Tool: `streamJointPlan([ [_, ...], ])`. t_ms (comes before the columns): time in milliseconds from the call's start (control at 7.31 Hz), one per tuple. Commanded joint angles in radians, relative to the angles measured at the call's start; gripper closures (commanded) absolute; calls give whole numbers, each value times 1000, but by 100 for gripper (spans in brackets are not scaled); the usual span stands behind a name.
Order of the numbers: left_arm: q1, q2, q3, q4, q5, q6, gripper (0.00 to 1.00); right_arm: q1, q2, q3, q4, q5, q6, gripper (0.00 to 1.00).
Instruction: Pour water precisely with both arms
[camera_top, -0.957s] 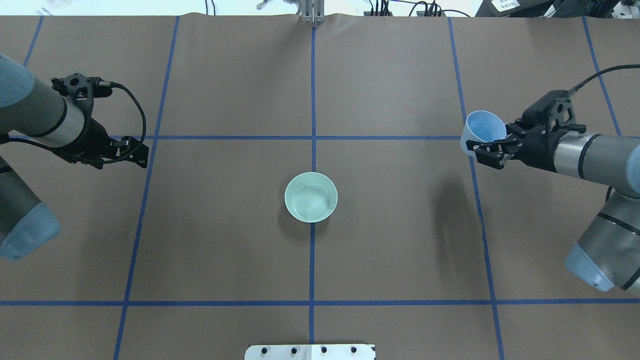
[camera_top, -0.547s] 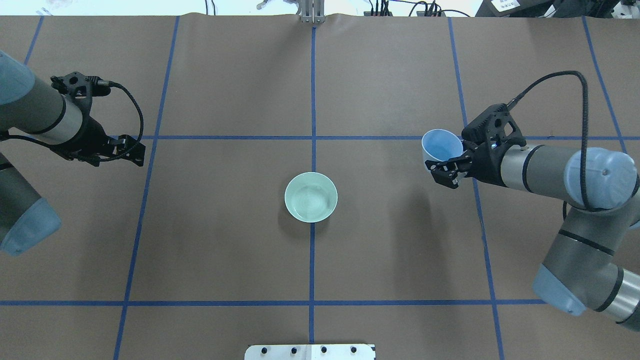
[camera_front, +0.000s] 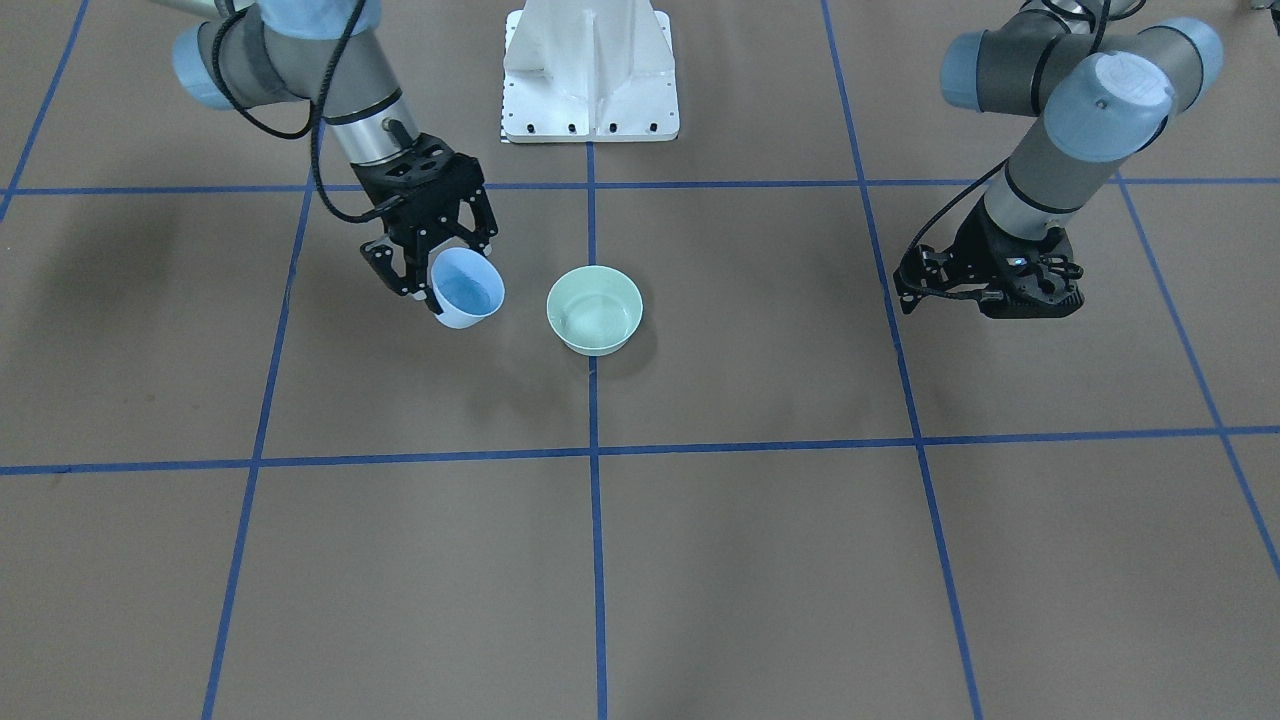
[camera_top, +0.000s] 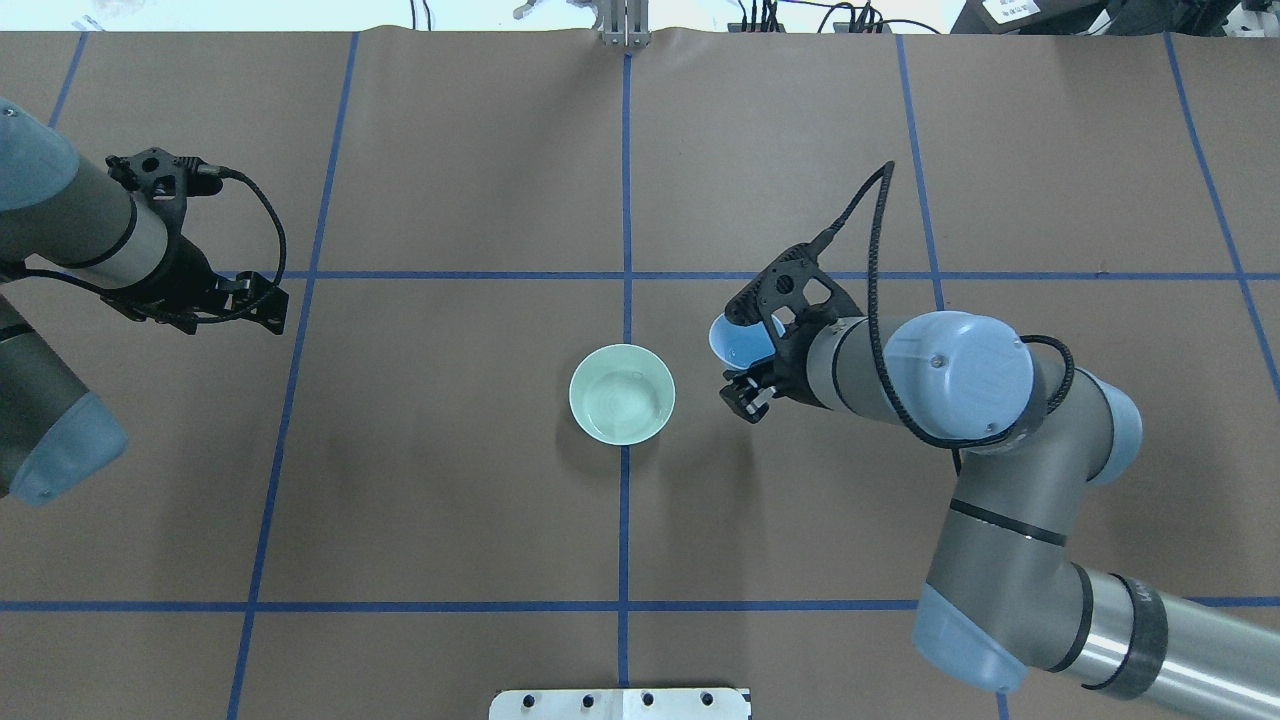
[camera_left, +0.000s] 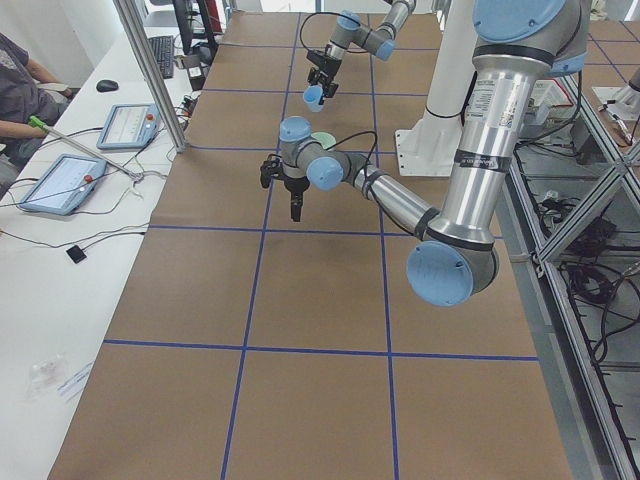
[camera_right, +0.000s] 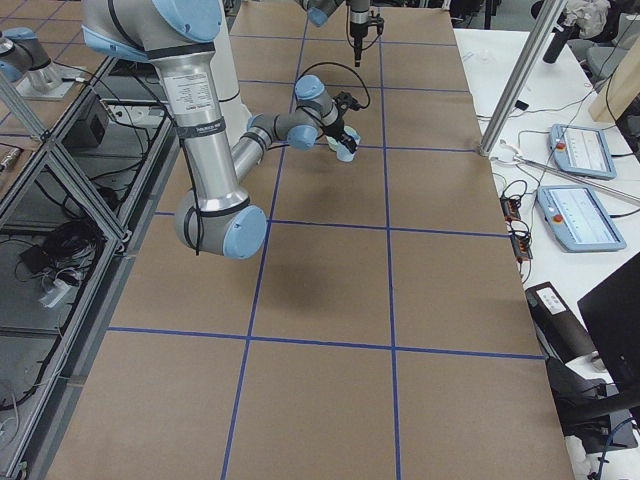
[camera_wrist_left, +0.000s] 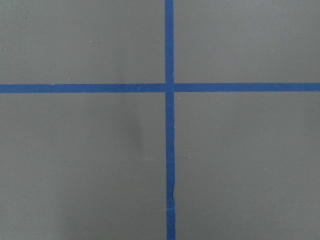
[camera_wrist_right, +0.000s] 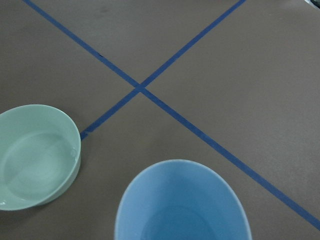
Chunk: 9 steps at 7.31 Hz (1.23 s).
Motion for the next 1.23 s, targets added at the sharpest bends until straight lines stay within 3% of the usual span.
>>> streamJointPlan([
  [0, 1, -3, 12, -2, 0, -1, 0, -36, 147, -9, -259, -13, -9, 61],
  [410, 1, -3, 13, -1, -2, -1, 0, -40, 241, -37, -470, -13, -82, 62],
  [547, 1, -3, 12, -2, -2, -1, 0, -41, 330, -72, -601, -16, -137, 63],
  [1094, -5, -1, 5, -2, -5, -1, 0, -52, 442, -166, -753, -37, -244, 64],
])
